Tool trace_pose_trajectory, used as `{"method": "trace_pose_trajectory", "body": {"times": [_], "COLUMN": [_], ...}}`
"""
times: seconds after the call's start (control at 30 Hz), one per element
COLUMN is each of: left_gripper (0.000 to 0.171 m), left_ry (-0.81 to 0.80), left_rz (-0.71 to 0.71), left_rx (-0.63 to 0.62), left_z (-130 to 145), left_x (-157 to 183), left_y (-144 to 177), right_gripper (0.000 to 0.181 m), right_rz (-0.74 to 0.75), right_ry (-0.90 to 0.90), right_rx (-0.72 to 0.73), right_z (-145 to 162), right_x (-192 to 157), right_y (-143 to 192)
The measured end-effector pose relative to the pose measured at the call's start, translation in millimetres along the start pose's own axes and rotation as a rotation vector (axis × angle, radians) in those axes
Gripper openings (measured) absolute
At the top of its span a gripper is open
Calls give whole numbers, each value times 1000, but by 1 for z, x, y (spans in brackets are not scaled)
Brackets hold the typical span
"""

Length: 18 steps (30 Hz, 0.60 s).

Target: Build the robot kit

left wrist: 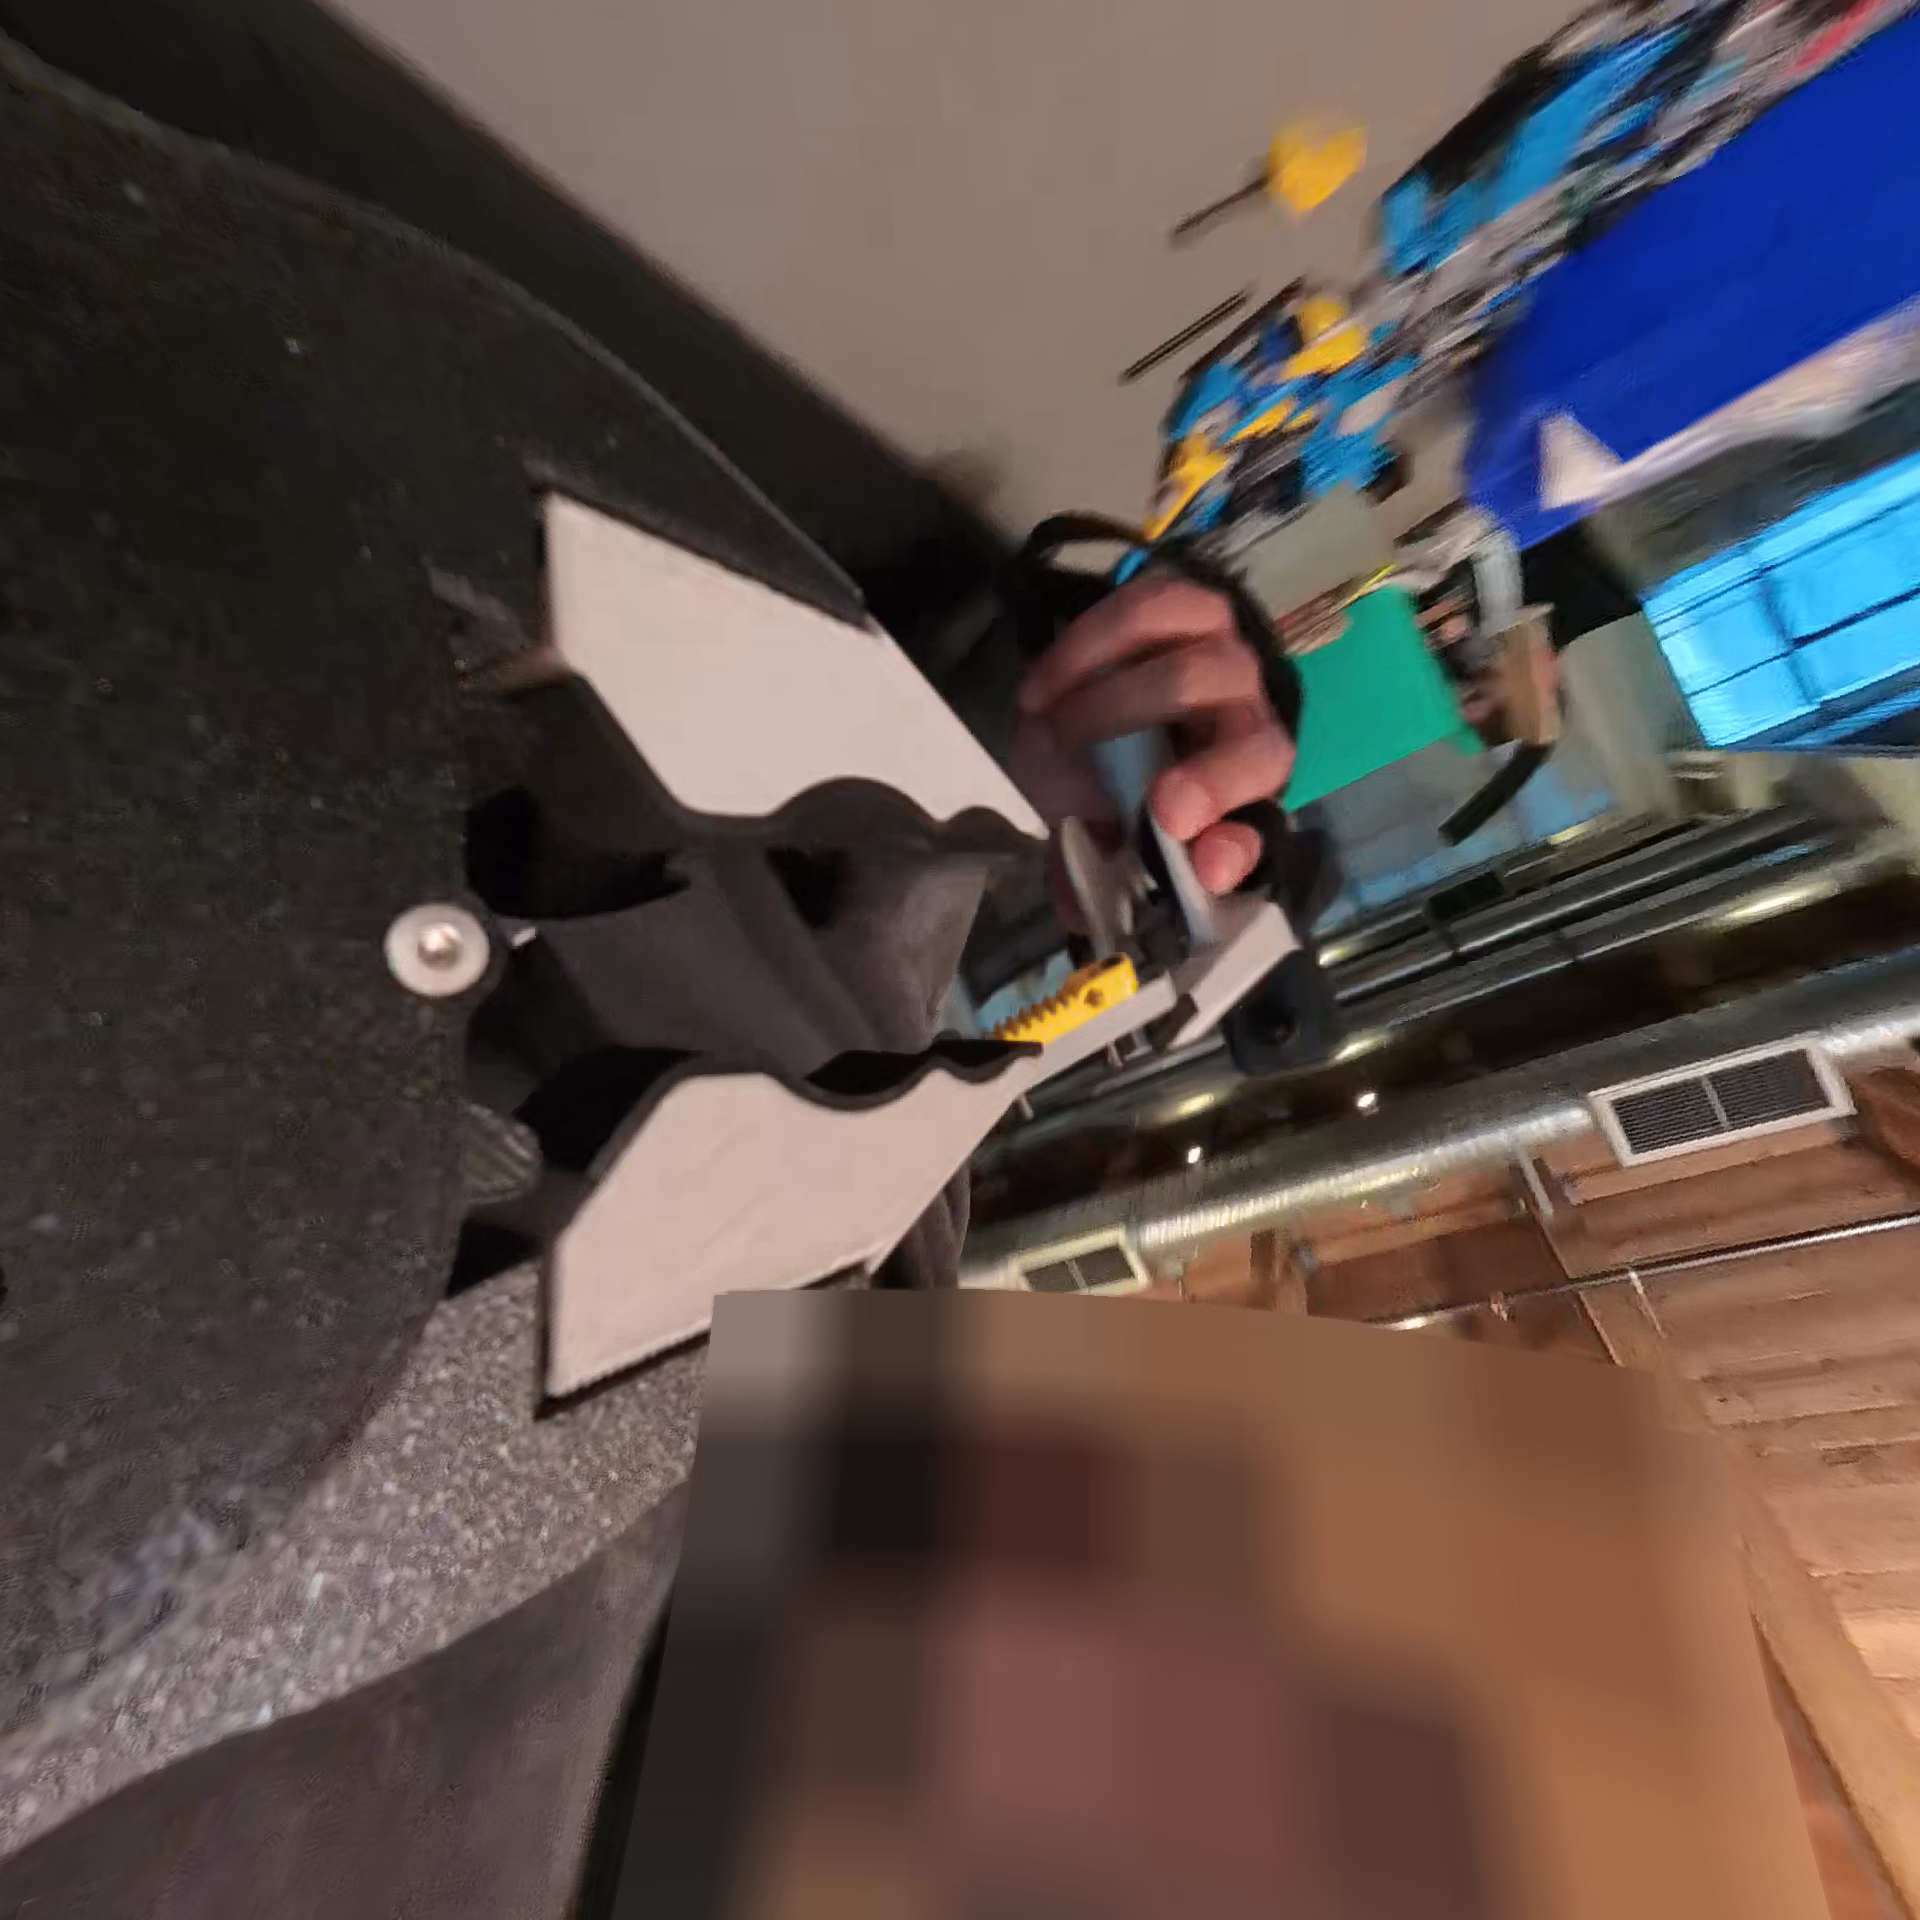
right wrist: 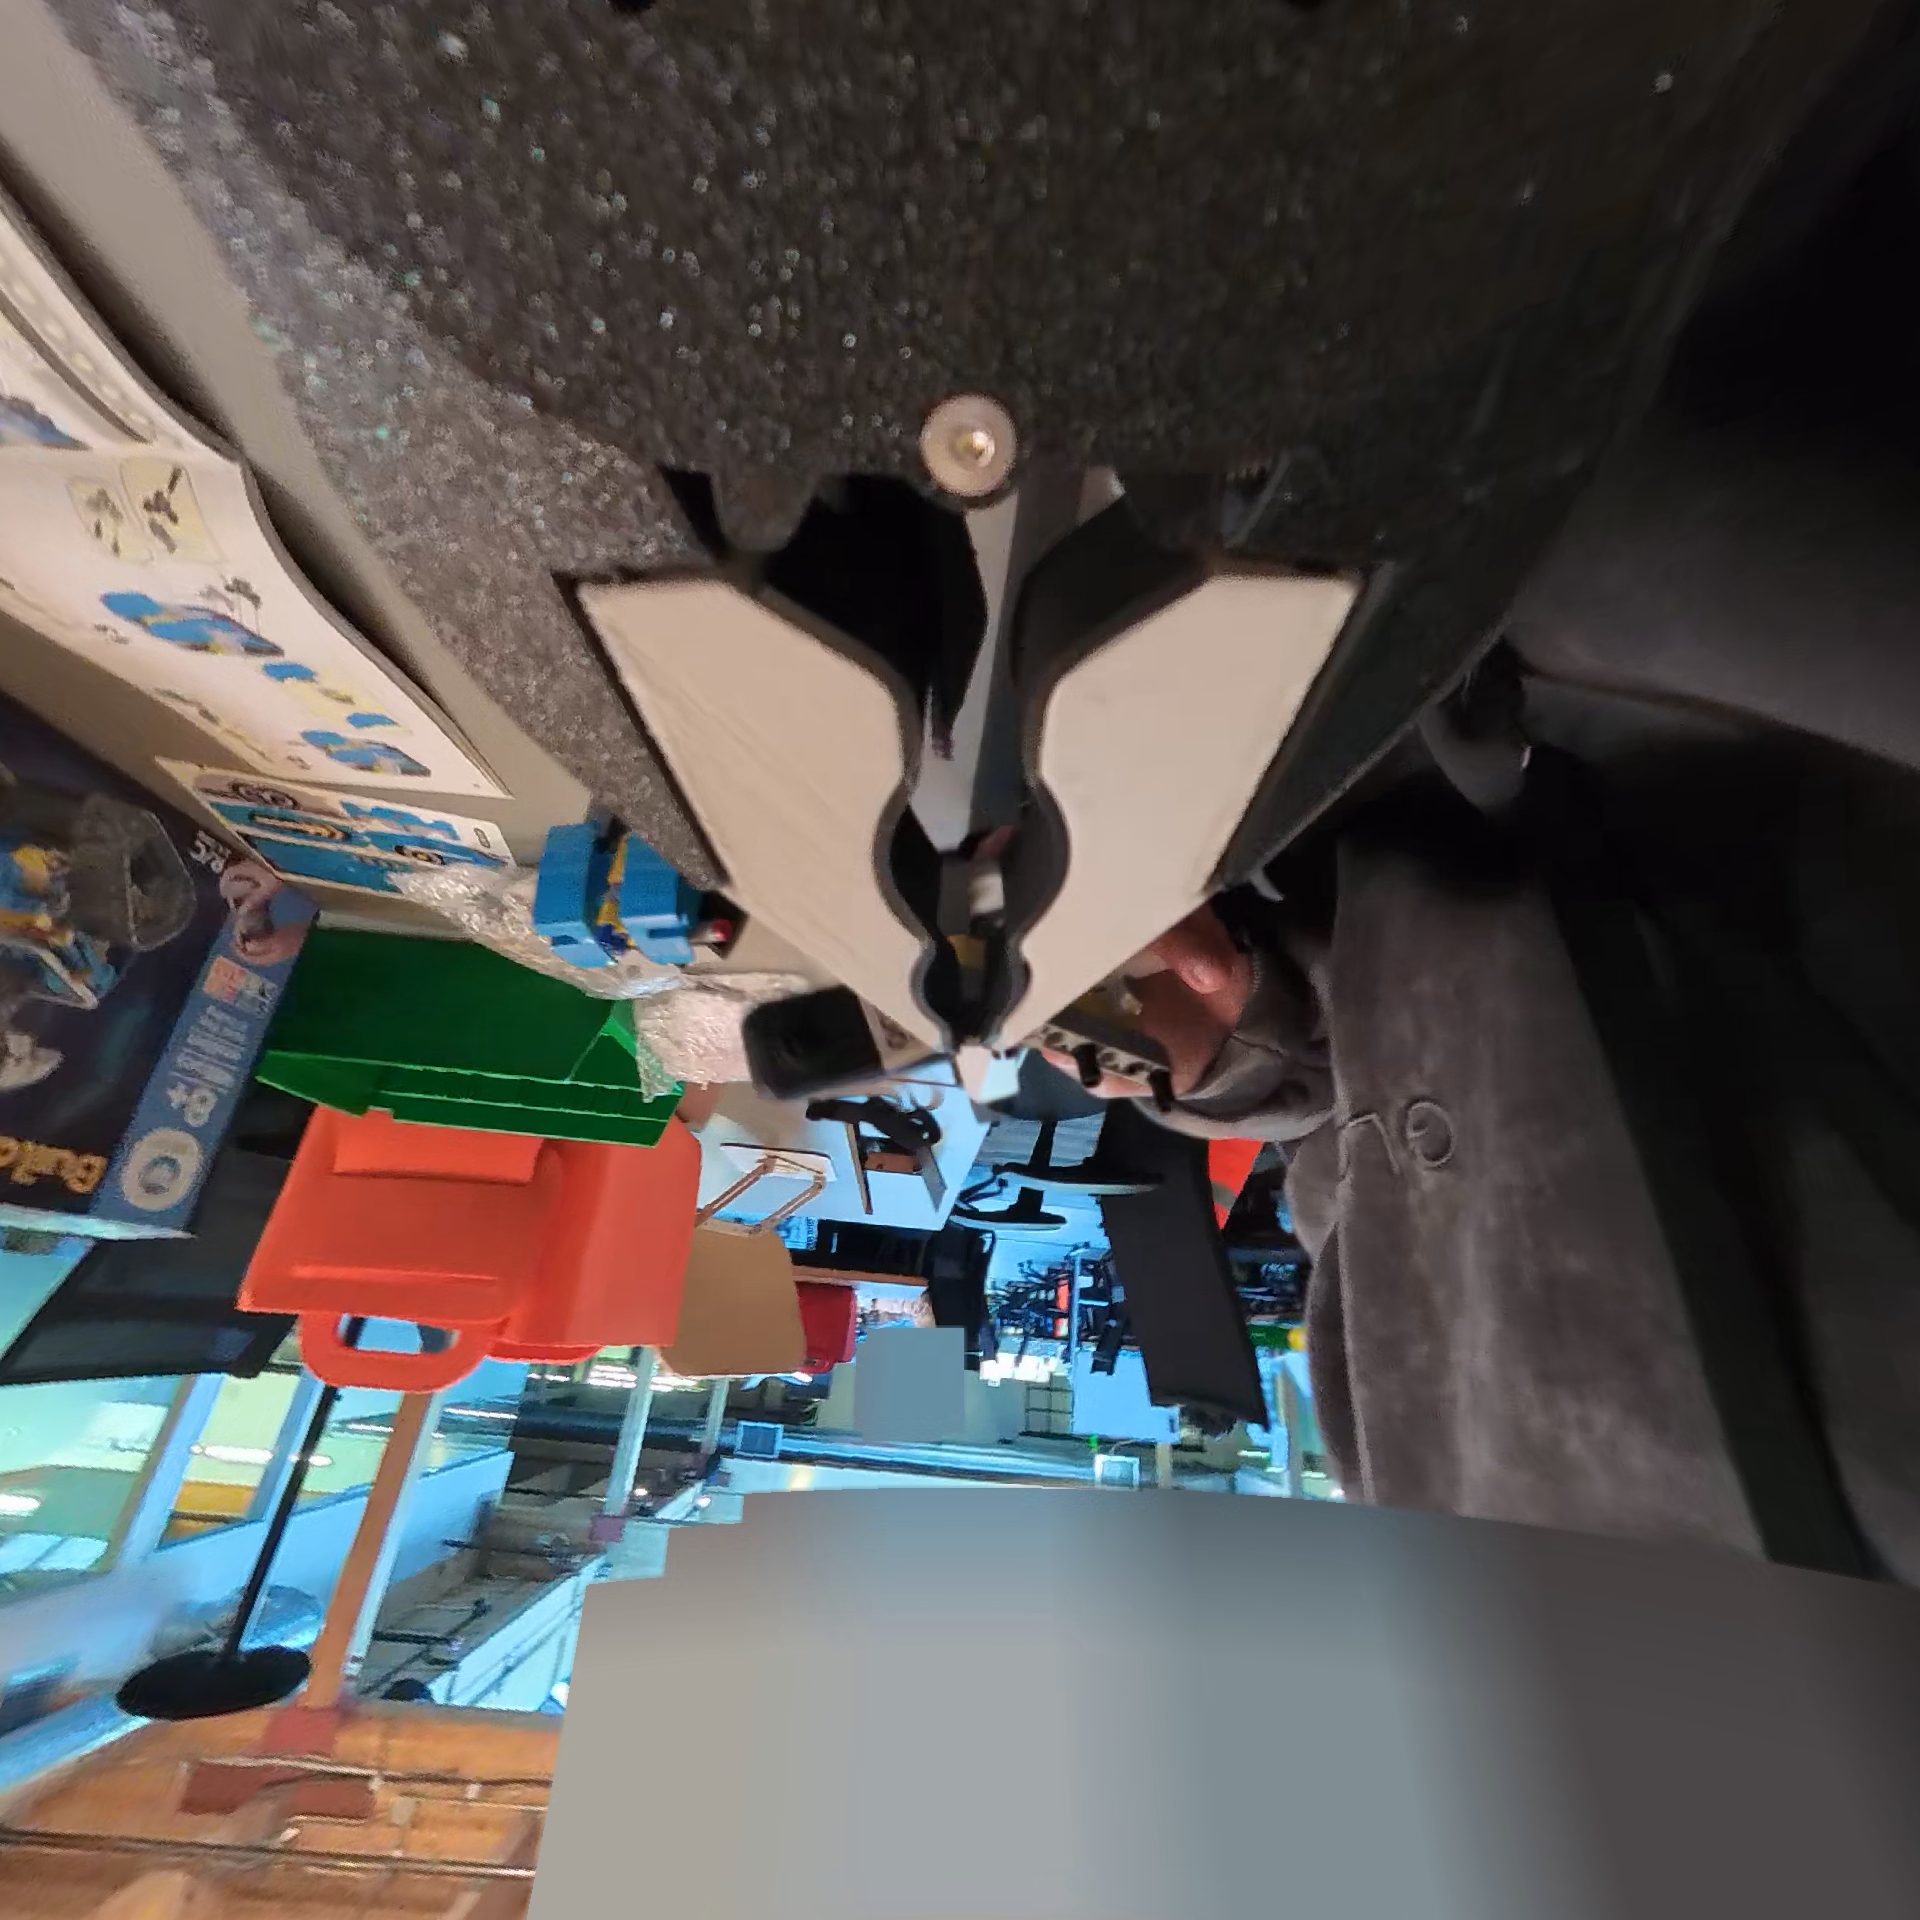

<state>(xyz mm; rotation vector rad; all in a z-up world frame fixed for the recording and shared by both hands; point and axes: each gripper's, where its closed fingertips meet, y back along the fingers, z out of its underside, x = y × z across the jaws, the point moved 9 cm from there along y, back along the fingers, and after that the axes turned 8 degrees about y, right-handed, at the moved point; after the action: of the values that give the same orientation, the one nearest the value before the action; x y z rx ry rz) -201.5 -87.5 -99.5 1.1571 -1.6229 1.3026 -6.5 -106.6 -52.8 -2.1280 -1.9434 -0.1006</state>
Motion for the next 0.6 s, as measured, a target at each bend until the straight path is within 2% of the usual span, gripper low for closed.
{"method": "trace_pose_trajectory", "body": {"times": [0.1,0.17,0.2,0.27,0.33,0.37,0.43,0.5,0.53,0.6], "left_gripper": [40,43,50,56,75,77,72,38,31,29], "left_ry": [-262,-480,-575,-752,-930,-1011,-1141,-1213,-1233,-1263], "left_rz": [-93,-216,-266,-337,-422,-462,-531,-540,-530,-527], "left_rx": [82,82,69,45,34,14,-11,-46,-55,-37], "left_z": [-10,-8,-5,3,11,14,17,20,21,20], "left_x": [15,18,18,20,23,24,24,23,22,22], "left_y": [18,25,25,18,6,-1,-12,-18,-21,-22], "right_gripper": [2,3,3,3,3,3,3,2,2,2], "right_rz": [46,87,111,142,171,174,156,125,111,116], "right_ry": [-46,-56,-60,-65,-53,-50,-73,-127,-154,-196], "right_rx": [1,-4,-1,-15,-50,-69,-68,-44,-37,-10], "right_z": [3,5,5,6,10,12,14,16,18,19], "right_x": [8,12,14,15,14,12,10,8,7,8], "right_y": [4,4,4,2,-4,-7,-12,-15,-17,-18]}}
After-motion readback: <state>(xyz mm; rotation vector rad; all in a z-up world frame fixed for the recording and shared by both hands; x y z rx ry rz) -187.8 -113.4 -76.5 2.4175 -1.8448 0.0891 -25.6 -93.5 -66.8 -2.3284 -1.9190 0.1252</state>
